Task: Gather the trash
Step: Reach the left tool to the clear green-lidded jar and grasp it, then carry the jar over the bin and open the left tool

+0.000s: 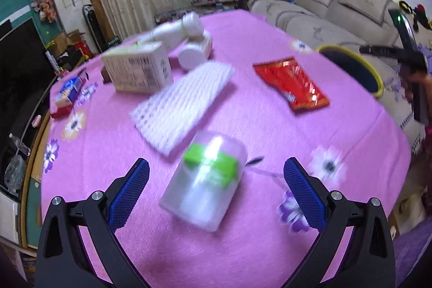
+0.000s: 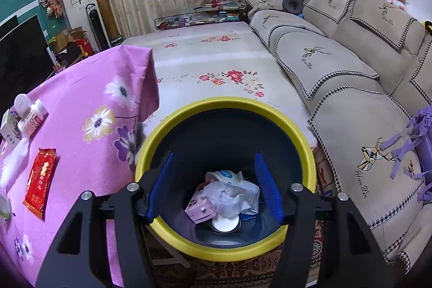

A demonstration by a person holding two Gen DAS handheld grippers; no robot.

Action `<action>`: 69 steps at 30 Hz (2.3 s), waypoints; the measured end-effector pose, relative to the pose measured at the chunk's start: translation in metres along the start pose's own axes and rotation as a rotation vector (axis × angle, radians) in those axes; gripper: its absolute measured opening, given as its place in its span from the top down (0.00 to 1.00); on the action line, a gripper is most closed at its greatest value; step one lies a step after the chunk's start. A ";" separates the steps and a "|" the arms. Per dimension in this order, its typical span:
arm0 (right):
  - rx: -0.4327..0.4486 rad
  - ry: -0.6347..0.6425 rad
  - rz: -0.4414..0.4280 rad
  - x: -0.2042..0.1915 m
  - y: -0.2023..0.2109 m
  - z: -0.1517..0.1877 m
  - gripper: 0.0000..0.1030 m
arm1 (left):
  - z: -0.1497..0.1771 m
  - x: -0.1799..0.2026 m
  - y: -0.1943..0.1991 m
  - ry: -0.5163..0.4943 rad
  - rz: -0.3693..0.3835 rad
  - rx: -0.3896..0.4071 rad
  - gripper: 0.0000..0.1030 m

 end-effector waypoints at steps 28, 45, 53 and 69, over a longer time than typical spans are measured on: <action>0.015 -0.001 -0.072 -0.001 0.018 0.010 0.44 | -0.019 0.035 0.006 0.002 0.121 0.022 0.48; 0.108 -0.077 0.012 0.075 0.067 0.014 0.44 | -0.155 0.240 -0.063 -0.276 0.432 0.012 0.48; 0.107 -0.138 0.062 0.124 0.079 0.031 0.44 | -0.186 0.326 -0.143 -0.342 0.445 -0.099 0.48; 0.059 -0.142 0.007 0.103 0.060 0.048 0.44 | -0.204 0.243 -0.071 -0.110 0.368 0.159 0.09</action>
Point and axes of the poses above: each gripper's, at about its wrist camera, not at the fingertips, and y roughly against the way its jaws point, x to its right, z to its underside, the point moved 9 cm from there along -y, roughly the way its jaws point, and after that the axes turned 1 degree about y, right-handed, at the moved point
